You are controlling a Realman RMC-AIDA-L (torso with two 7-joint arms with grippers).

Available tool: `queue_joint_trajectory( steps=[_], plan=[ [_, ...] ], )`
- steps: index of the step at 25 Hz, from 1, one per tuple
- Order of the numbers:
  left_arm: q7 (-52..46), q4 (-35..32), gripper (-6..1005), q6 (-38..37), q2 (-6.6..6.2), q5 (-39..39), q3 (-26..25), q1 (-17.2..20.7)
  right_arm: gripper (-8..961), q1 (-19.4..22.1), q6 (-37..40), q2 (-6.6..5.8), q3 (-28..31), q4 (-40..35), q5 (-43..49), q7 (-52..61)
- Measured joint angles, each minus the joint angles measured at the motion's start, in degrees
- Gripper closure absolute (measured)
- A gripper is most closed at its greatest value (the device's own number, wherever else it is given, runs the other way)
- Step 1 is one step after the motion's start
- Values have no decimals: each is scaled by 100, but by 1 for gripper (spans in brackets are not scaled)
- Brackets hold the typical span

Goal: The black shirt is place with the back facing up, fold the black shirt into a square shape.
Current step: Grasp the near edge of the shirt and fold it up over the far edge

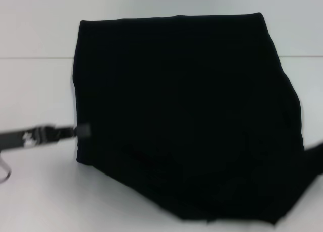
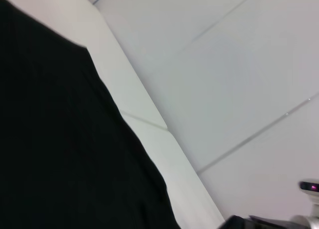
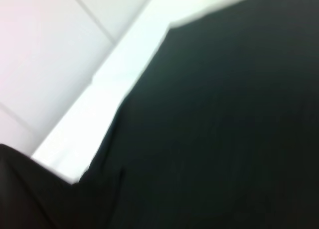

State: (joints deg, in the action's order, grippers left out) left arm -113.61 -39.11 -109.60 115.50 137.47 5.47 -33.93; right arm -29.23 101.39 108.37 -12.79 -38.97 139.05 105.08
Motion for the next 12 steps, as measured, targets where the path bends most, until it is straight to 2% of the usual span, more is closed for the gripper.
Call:
queue_joint_trajectory(
  steps=[4,9,11,12],
  plan=[
    [7,565,962,903,-232,-110,-18,-535,900,-435,-475,-17,118,26,-89,159],
    [18,771,954,2101,-272,-441,35,-940,900,-969,-1424,66,99,196,-129,307],
    [53,867,950,2565,-273,-516,79,-1053,900,-1285,-2156,70,25,578,-140,306],
    [53,867,948,2565,-273,-516,79,-1053,900,-1285,-2156,70,25,578,-140,306]
  ],
)
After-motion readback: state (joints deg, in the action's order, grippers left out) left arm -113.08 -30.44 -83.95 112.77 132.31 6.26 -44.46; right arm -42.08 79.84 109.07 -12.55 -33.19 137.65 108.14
